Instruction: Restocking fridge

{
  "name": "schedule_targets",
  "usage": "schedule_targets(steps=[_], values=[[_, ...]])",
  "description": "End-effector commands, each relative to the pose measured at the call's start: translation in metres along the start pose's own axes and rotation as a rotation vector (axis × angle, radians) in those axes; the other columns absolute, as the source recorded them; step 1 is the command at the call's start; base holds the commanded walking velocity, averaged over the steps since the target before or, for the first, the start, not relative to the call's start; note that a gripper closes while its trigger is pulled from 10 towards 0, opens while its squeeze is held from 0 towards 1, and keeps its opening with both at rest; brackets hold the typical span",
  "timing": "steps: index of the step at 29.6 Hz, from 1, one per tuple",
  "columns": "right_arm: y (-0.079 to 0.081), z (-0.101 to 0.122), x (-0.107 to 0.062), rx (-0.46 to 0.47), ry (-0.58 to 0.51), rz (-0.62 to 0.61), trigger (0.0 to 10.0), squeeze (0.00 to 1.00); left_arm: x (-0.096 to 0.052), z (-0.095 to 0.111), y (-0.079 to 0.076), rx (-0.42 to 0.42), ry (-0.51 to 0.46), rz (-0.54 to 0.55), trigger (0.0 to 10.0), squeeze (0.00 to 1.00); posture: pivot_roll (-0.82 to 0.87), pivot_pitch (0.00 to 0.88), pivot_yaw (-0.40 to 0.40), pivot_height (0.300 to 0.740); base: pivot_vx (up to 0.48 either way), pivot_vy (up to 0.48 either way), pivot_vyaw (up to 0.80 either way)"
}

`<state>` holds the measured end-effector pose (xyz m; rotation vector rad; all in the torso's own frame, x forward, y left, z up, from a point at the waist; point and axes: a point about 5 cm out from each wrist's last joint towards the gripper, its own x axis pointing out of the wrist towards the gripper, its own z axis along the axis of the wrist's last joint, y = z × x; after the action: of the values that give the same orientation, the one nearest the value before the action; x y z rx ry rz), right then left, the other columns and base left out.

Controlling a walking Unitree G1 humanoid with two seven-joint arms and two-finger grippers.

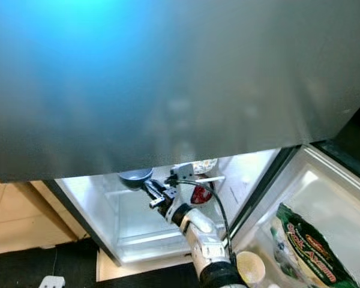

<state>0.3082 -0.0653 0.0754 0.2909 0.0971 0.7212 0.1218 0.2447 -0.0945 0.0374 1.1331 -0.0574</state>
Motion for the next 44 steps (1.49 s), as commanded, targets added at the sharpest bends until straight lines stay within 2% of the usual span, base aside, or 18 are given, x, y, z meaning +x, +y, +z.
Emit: schedule_targets(steps=[1, 13, 16, 20, 22, 24, 25, 28, 29, 30, 32, 35, 44], values=[[0.0, -0.004, -0.003, 0.002, 0.008, 0.004, 10.0, 0.0, -0.002, -0.013, 0.0, 0.008, 0.041, 0.015, 10.0, 0.0, -0.02, 0.117, 0.05, 0.74, 0.0, 0.0, 0.0], [0.006, -0.008, 0.0, -0.043, 0.031, 0.027, 10.0, 0.0, -0.001, -0.009, -0.002, 0.021, 0.021, 0.019, 10.0, 0.0, -0.02, 0.117, 0.051, 0.74, 0.0, 0.0, 0.0], [0.009, -0.007, 0.004, -0.051, 0.033, 0.027, 10.0, 0.0, 0.0, -0.002, 0.0, 0.018, -0.009, 0.03, 10.0, 0.0, -0.01, 0.125, 0.052, 0.74, 0.0, 0.0, 0.0], [0.011, -0.007, 0.016, -0.067, 0.091, 0.007, 10.0, 0.0, 0.001, 0.035, 0.004, -0.018, -0.173, 0.035, 10.0, 0.0, 0.0, 0.144, 0.053, 0.735, 0.0, 0.0, 0.0], [0.011, -0.007, 0.017, -0.072, 0.098, 0.006, 10.0, 0.0, 0.001, 0.04, 0.004, -0.024, -0.198, 0.031, 10.0, 0.0, 0.0, 0.144, 0.053, 0.73, 0.0, 0.0, 0.0], [0.011, -0.003, 0.021, -0.074, 0.095, -0.004, 10.0, 0.0, 0.001, 0.063, 0.0, -0.038, -0.295, -0.012, 10.0, 0.0, 0.01, 0.152, 0.052, 0.715, 0.0, 0.0, 0.0], [0.011, -0.003, 0.021, -0.074, 0.095, -0.004, 10.0, 0.0, 0.001, 0.063, 0.0, -0.038, -0.295, -0.012, 10.0, 0.0, 0.01, 0.152, 0.052, 0.715, 0.0, 0.0, 0.0], [0.01, 0.0, 0.024, -0.084, 0.092, -0.01, 10.0, 0.0, 0.0, 0.079, -0.005, 0.02, -0.353, -0.046, 10.0, 0.0, 0.01, 0.157, 0.053, 0.7, 0.0, 0.0, 0.0], [0.01, 0.0, 0.024, -0.084, 0.092, -0.01, 10.0, 0.0, 0.0, 0.079, -0.005, 0.02, -0.353, -0.046, 10.0, 0.0, 0.01, 0.157, 0.053, 0.7, 0.0, 0.0, 0.0], [0.009, 0.002, 0.025, -0.087, 0.09, -0.014, 10.0, 0.0, 0.0, 0.084, -0.008, 0.063, -0.372, -0.063, 10.0, 0.0, 0.01, 0.159, 0.053, 0.695, 0.0, 0.0, 0.0], [0.009, 0.002, 0.025, -0.087, 0.09, -0.014, 10.0, 0.0, 0.0, 0.084, -0.008, 0.063, -0.372, -0.063, 10.0, 0.0, 0.01, 0.159, 0.053, 0.695, 0.0, 0.0, 0.0], [0.006, 0.005, 0.027, -0.094, 0.085, -0.033, 10.0, 0.0, -0.001, 0.096, -0.016, 0.13, -0.423, -0.112, 10.0, 0.0, 0.01, 0.165, 0.053, 0.68, 0.0, 0.0, 0.0], [-0.001, 0.009, 0.026, -0.098, 0.078, -0.063, 10.0, 0.0, -0.001, 0.1, -0.026, 0.186, -0.455, -0.174, 10.0, 0.0, 0.01, 0.171, 0.053, 0.65, 0.0, 0.0, 0.0]])
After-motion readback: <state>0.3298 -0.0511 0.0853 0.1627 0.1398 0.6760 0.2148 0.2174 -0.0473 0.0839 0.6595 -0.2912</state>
